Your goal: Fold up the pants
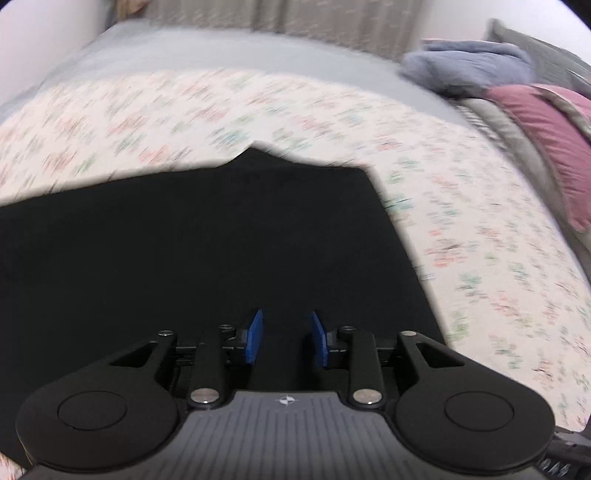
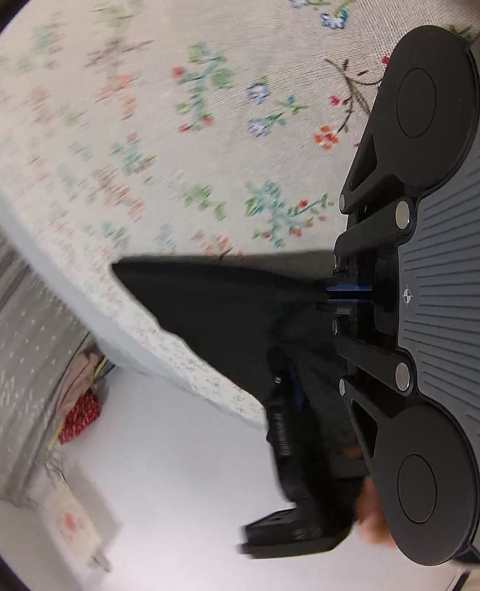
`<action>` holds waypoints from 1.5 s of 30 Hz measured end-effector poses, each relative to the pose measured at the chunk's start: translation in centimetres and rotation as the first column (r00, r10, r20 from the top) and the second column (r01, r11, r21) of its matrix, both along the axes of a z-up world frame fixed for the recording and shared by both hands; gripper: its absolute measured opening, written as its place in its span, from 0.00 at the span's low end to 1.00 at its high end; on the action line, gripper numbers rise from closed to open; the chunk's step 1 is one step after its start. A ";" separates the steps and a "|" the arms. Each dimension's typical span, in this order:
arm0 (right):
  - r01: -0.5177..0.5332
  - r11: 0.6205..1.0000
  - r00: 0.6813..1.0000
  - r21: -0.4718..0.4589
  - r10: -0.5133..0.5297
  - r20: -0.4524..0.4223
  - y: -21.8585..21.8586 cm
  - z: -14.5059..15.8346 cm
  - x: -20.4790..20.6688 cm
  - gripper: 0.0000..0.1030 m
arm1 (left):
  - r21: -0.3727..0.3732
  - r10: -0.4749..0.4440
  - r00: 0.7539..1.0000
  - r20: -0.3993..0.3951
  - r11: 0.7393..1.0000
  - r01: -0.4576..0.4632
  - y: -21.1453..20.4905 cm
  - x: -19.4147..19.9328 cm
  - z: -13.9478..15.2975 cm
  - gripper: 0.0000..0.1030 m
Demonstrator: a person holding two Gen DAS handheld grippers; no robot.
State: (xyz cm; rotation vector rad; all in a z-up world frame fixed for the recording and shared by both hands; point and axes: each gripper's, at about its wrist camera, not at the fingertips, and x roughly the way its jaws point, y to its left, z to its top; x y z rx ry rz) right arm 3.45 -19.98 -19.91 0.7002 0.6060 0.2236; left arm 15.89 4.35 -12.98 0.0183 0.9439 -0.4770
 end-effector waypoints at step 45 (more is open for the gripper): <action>0.206 0.934 0.972 -0.293 -0.229 -0.048 -24.0 7.5 -9.2 0.02 | 0.126 -0.146 0.981 0.129 0.984 0.130 -44.2 -3.7 1.6 0.05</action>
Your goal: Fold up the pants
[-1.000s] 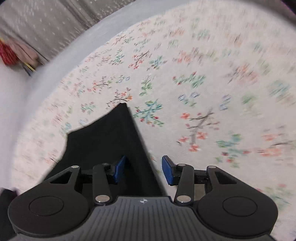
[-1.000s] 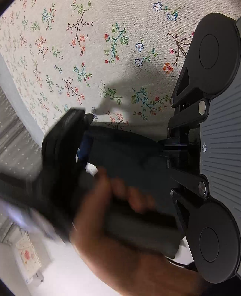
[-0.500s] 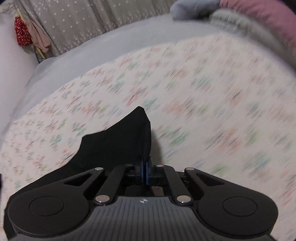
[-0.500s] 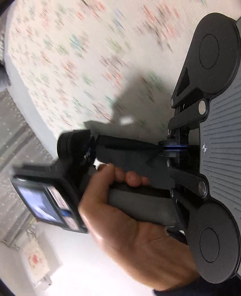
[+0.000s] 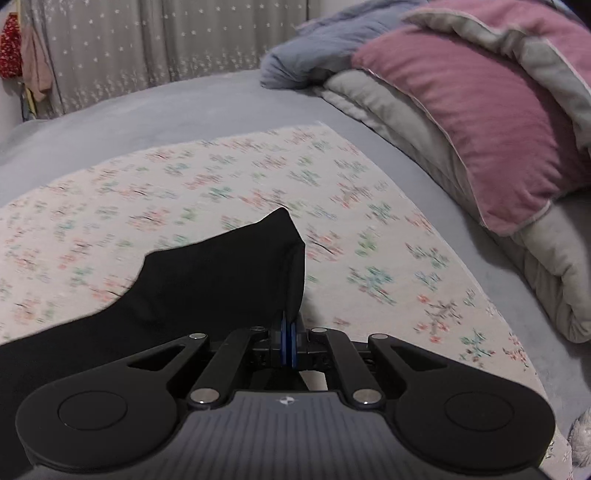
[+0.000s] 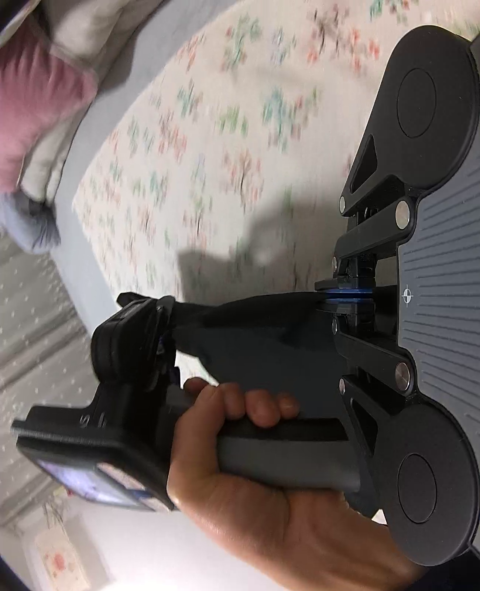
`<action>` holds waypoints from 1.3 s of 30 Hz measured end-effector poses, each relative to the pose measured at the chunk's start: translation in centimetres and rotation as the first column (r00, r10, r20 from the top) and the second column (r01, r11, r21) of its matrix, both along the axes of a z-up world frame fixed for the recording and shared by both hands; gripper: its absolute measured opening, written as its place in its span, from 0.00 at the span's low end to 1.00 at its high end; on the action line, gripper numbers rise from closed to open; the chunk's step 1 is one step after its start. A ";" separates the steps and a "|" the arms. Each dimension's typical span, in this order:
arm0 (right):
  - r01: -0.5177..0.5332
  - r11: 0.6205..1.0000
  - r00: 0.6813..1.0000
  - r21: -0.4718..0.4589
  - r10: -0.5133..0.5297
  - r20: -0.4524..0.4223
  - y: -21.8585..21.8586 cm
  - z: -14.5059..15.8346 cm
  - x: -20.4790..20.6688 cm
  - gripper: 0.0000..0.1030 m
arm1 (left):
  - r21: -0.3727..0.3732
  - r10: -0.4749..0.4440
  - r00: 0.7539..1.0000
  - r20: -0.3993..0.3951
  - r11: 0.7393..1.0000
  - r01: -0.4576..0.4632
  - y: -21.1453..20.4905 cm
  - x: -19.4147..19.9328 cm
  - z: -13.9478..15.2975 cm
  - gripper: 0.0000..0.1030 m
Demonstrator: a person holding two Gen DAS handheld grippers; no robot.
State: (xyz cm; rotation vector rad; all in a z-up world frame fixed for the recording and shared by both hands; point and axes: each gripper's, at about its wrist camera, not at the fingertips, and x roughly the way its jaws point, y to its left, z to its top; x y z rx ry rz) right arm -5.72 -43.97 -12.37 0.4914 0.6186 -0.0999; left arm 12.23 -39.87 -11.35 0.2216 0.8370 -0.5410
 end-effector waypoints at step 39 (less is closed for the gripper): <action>0.033 0.999 0.995 0.006 -0.032 -0.092 -0.8 -2.3 -0.4 0.03 | -0.149 0.217 0.967 -0.132 0.960 -0.236 17.8 -1.7 -4.6 0.38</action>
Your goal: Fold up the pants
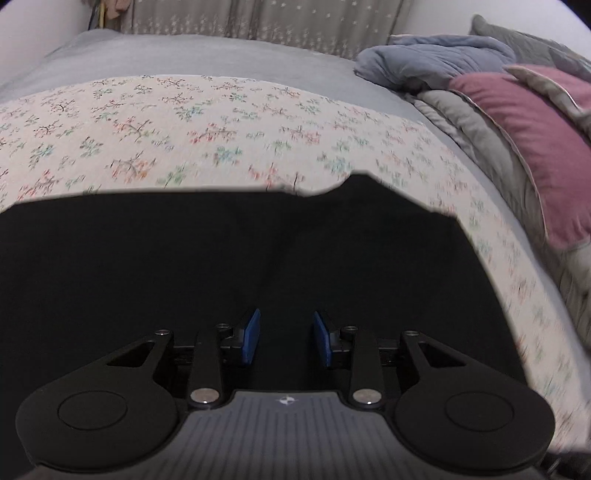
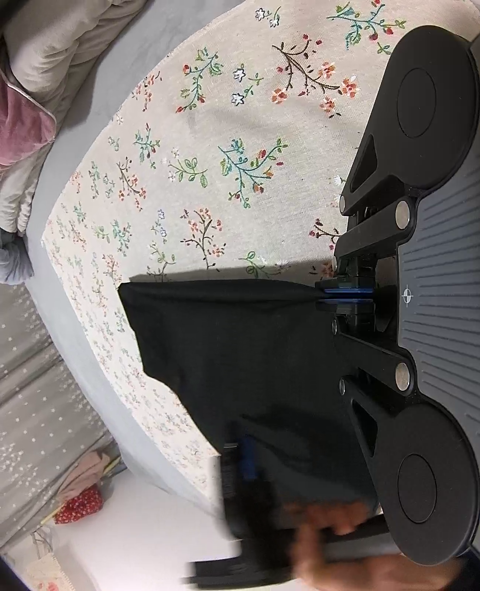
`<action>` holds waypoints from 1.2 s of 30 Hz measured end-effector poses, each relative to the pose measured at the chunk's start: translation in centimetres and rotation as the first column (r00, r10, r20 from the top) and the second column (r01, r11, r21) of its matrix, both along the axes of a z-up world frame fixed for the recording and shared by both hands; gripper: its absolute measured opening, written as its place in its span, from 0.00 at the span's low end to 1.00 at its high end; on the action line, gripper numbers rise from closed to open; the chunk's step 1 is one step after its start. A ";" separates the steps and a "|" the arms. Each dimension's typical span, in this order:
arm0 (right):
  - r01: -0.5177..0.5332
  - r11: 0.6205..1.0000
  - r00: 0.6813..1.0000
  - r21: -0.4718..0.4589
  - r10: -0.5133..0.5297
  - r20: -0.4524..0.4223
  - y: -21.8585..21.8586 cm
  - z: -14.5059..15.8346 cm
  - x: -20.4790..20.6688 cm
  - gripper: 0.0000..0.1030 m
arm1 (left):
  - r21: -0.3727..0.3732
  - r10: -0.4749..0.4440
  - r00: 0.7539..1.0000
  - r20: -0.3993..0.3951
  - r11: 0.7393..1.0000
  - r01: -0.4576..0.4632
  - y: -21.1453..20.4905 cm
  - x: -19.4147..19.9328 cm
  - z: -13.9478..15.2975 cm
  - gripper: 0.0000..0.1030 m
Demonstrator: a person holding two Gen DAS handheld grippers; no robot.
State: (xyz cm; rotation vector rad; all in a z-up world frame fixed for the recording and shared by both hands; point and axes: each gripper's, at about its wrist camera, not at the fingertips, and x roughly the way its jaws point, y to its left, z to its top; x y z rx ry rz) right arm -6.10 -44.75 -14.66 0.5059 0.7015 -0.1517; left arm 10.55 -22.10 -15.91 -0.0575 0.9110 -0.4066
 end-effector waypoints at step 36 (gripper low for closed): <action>0.055 0.961 0.997 0.270 -0.066 0.033 -1.3 -2.7 -3.1 0.24 | 0.084 -0.125 0.983 0.134 0.990 0.114 0.9 -12.4 -0.2 0.52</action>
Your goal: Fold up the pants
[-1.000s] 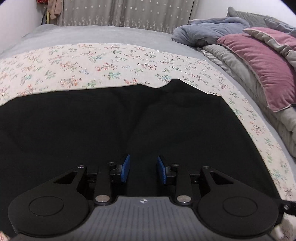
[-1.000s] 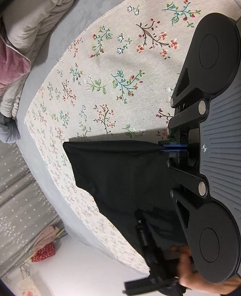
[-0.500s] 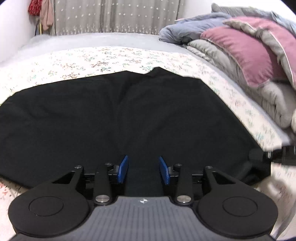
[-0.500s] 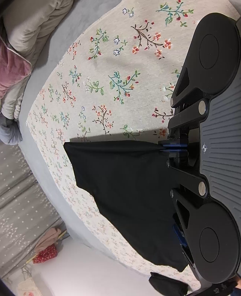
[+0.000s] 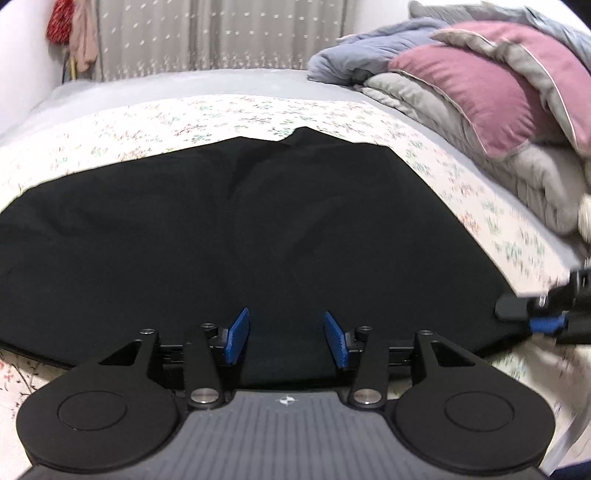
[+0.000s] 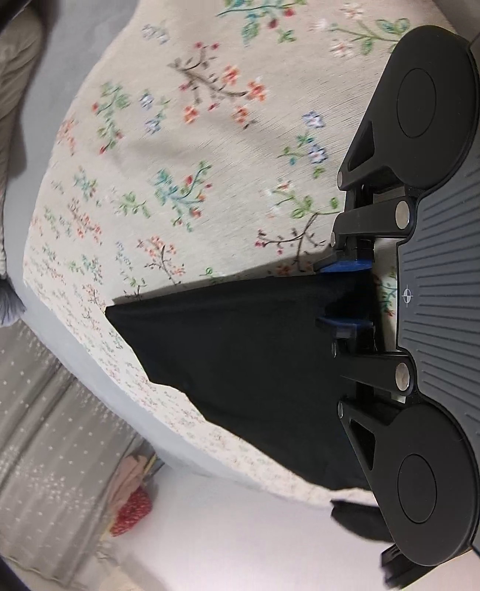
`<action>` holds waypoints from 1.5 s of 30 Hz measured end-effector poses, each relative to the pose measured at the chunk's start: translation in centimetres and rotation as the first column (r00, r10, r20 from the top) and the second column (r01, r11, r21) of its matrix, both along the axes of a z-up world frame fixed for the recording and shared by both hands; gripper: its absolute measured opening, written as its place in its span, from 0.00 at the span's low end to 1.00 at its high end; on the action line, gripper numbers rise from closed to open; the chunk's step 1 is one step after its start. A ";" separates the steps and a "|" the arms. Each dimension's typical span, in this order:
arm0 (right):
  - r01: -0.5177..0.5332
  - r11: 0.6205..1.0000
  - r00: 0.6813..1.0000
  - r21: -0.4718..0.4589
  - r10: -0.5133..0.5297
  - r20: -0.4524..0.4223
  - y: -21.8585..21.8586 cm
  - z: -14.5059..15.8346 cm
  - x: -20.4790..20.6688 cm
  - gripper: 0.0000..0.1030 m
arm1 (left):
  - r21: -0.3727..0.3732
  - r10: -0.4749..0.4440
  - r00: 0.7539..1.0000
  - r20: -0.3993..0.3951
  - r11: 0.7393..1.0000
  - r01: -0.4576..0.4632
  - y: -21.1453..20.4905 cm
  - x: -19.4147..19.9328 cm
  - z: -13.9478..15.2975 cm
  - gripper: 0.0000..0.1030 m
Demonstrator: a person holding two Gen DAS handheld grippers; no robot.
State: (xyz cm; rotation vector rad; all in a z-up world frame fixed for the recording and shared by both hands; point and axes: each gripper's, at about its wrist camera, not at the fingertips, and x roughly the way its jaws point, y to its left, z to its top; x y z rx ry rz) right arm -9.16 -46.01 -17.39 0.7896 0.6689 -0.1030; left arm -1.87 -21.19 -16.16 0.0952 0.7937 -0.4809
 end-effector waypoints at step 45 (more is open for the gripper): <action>0.039 0.679 0.983 -0.733 0.104 0.149 16.1 4.3 1.2 0.05 | -0.017 -0.337 0.927 -0.164 0.941 0.339 -14.8 10.1 6.9 0.79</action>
